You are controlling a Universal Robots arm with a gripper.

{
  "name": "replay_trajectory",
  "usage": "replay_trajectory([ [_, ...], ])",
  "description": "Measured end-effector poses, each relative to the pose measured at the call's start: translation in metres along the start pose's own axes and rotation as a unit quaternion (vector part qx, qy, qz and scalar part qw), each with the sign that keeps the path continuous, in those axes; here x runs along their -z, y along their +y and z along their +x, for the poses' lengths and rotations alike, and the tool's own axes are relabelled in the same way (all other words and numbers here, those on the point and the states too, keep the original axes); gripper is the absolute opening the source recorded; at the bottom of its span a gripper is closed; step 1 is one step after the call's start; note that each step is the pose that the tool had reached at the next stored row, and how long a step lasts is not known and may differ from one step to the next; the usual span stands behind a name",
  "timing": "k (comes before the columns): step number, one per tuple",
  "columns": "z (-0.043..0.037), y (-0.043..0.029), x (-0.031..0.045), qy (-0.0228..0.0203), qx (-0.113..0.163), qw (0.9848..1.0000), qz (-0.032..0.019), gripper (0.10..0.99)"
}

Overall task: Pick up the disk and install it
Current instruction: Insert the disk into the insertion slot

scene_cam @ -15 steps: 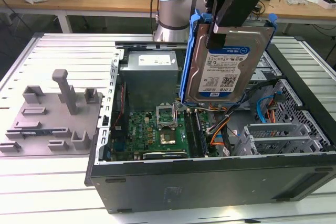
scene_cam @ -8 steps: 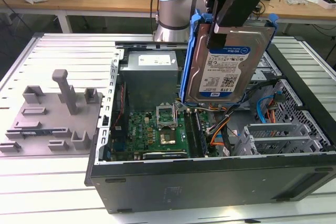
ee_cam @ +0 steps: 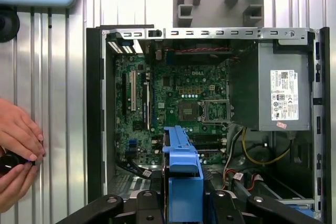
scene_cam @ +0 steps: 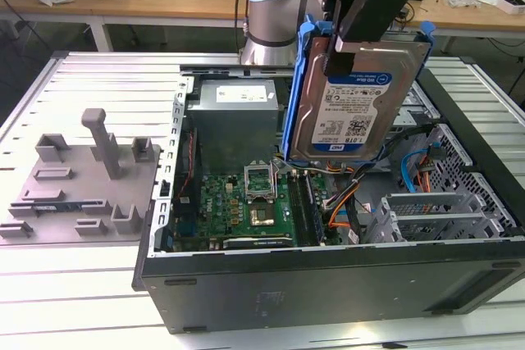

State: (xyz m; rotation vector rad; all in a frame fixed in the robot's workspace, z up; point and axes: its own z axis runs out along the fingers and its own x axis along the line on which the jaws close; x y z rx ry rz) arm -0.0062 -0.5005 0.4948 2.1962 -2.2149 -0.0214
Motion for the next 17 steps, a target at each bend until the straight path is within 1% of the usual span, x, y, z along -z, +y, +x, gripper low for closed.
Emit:
replay_trajectory([
  [3,0.0014,0.0040,-0.0004,-0.0091,0.000,0.9999,0.0075,0.365],
  [9,0.0021,0.0044,-0.0007,-0.0094,0.000,0.9999,0.0076,0.365],
  [11,0.0036,0.0042,-0.0006,-0.0093,0.000,0.9999,0.0075,0.365],
  [14,0.0085,0.0006,-0.0006,-0.0093,0.000,0.9999,0.0075,0.365],
  [17,0.0144,-0.0061,-0.0006,-0.0094,0.000,0.9999,0.0075,0.365],
])
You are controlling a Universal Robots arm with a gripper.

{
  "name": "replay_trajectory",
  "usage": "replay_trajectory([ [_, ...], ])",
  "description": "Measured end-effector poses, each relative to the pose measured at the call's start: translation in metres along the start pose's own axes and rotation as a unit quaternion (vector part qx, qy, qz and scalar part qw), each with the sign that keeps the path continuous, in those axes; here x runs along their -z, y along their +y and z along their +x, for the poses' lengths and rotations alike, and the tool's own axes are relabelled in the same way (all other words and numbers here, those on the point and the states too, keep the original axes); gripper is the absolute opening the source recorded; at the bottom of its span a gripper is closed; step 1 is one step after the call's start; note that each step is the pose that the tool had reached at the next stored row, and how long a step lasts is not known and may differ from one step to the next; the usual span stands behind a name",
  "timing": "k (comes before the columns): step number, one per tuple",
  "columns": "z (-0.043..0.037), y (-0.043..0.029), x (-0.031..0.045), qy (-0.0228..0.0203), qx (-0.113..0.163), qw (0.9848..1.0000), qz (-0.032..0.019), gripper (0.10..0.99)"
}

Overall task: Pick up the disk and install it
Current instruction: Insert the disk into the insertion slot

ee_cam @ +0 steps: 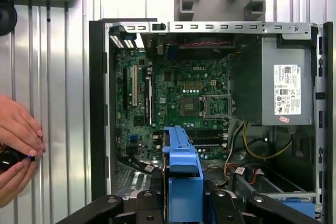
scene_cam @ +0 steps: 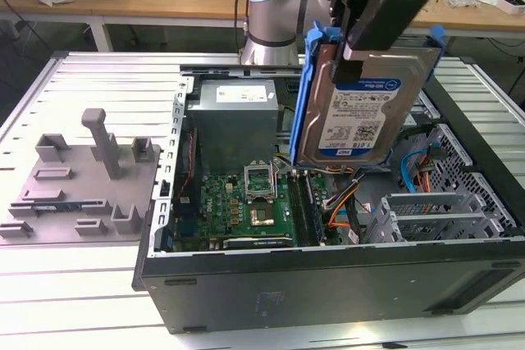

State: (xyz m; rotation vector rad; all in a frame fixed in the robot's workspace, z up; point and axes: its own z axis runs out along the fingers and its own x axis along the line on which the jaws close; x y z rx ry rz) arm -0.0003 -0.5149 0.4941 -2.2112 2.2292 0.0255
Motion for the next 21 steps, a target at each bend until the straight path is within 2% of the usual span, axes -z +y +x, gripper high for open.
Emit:
replay_trajectory([
  [2,0.0036,-0.0063,0.0000,0.0000,0.000,1.0000,0.0000,0.365],
  [4,0.0078,-0.0170,0.0000,0.0000,0.000,1.0000,0.0000,0.365],
  [7,0.0151,-0.0413,-0.0001,0.0000,0.001,1.0000,0.0000,0.365],
  [9,0.0164,-0.0499,-0.0001,0.0001,0.001,1.0000,0.0000,0.365],
  [12,0.0185,-0.0690,-0.0004,0.0000,0.002,1.0000,0.0000,0.365],
  [14,0.0193,-0.0771,-0.0006,0.0000,0.003,1.0000,-0.0001,0.365],
  [15,0.0202,-0.0852,-0.0007,0.0000,0.004,1.0000,-0.0001,0.365],
  [20,0.0213,-0.1029,-0.0013,0.0000,0.005,1.0000,-0.0001,0.365],
  [21,0.0215,-0.1089,-0.0016,0.0001,0.006,1.0000,-0.0001,0.365],
])
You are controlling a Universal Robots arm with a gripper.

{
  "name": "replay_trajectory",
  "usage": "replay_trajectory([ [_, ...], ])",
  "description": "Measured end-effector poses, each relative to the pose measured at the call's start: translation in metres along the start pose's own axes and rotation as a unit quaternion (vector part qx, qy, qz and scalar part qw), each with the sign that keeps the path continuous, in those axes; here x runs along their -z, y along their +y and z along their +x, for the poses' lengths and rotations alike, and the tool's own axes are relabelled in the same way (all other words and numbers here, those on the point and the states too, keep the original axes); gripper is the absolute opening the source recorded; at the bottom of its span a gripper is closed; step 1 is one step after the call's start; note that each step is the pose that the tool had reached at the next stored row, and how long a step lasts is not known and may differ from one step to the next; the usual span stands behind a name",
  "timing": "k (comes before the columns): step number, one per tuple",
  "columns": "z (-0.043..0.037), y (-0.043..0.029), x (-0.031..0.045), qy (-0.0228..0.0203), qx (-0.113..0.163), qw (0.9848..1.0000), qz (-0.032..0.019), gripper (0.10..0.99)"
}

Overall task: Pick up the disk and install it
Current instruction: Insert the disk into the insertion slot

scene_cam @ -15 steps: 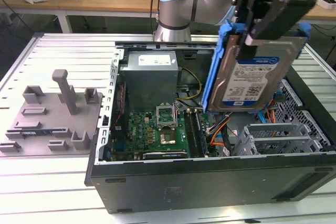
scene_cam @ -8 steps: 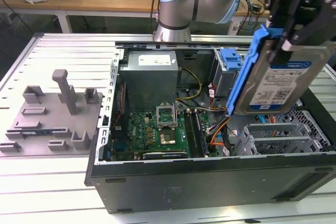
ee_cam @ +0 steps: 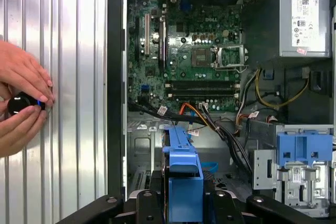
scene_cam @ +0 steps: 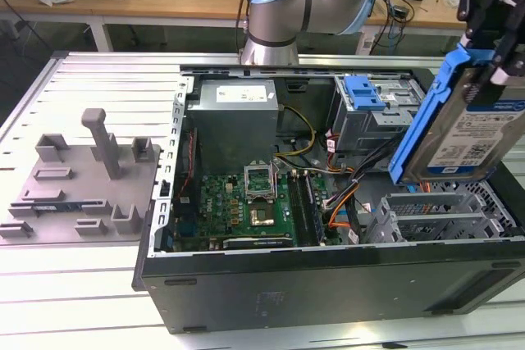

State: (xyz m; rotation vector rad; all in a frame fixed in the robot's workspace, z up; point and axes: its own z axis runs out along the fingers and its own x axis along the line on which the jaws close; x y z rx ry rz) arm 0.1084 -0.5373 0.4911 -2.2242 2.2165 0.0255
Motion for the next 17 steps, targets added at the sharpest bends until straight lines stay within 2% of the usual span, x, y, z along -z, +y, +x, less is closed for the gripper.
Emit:
replay_trajectory([
  [2,0.0000,-0.0054,-0.0005,0.0000,0.001,1.0000,0.0000,0.365],
  [17,0.0002,-0.0052,-0.0042,0.0000,0.001,1.0000,0.0000,0.365],
])
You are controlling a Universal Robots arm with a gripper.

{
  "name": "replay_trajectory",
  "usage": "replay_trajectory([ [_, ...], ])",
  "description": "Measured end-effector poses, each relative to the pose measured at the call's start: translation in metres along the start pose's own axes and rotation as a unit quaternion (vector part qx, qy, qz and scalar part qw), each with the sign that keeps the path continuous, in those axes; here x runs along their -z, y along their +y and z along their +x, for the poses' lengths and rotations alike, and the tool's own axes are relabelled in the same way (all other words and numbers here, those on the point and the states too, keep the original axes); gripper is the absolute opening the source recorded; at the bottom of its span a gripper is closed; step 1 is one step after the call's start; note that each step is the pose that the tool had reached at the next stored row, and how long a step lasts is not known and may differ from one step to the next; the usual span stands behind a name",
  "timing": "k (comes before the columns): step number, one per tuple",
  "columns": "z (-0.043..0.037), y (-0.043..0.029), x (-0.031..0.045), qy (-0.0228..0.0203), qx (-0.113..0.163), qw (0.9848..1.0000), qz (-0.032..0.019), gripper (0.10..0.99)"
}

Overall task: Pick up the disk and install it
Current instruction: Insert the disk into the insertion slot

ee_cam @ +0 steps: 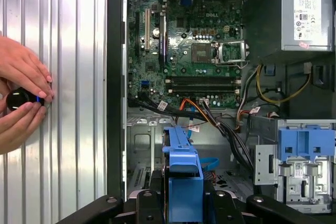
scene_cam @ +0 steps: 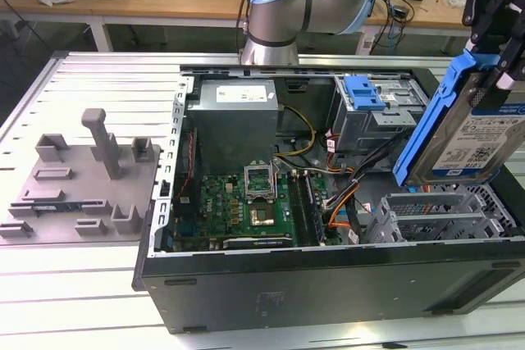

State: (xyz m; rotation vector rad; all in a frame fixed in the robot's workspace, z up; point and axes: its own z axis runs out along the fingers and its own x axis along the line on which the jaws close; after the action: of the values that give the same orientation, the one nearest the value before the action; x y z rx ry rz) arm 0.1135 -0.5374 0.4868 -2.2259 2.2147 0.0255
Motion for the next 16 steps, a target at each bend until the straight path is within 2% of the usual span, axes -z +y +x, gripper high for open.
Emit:
replay_trajectory([
  [16,0.0017,0.0002,-0.0074,0.0000,0.000,1.0000,0.0000,0.365],
])
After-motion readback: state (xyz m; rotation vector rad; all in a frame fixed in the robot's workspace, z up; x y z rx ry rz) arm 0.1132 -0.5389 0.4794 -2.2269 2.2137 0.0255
